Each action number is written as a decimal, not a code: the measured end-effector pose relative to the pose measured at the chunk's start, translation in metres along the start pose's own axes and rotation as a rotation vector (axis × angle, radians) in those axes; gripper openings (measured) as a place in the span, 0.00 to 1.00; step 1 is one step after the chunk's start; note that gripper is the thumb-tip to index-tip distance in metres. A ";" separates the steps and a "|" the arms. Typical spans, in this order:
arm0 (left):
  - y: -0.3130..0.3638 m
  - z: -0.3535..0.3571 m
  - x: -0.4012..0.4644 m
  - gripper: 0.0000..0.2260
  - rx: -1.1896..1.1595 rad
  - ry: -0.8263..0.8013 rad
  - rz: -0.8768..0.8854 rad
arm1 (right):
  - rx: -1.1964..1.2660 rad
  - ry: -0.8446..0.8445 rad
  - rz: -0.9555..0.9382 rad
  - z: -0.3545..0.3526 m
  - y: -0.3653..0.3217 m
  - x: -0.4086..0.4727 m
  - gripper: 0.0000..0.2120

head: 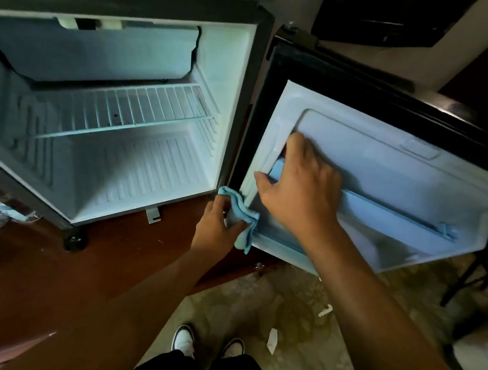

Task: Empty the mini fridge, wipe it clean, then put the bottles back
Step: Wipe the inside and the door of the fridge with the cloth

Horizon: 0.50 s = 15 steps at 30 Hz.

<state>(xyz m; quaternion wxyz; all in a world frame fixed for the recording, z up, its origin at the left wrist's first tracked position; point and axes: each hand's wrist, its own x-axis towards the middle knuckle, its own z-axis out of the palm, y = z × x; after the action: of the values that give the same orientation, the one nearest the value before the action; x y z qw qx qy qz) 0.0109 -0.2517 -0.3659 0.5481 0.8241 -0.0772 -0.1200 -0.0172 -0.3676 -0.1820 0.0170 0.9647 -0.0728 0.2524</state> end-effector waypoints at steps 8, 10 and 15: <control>0.022 -0.006 -0.005 0.20 0.030 0.058 0.091 | -0.001 -0.015 0.000 0.000 0.000 0.000 0.25; 0.030 -0.009 -0.005 0.20 0.025 0.075 0.121 | 0.001 -0.011 0.009 0.000 0.000 0.000 0.25; 0.029 -0.009 -0.003 0.22 0.006 0.048 0.085 | 0.011 -0.002 0.010 0.000 -0.001 0.000 0.25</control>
<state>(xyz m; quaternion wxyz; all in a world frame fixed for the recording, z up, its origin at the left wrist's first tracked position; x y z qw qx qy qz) 0.0106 -0.2545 -0.3358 0.5518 0.8245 -0.0995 -0.0766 -0.0172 -0.3662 -0.1819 0.0102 0.9647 -0.0763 0.2518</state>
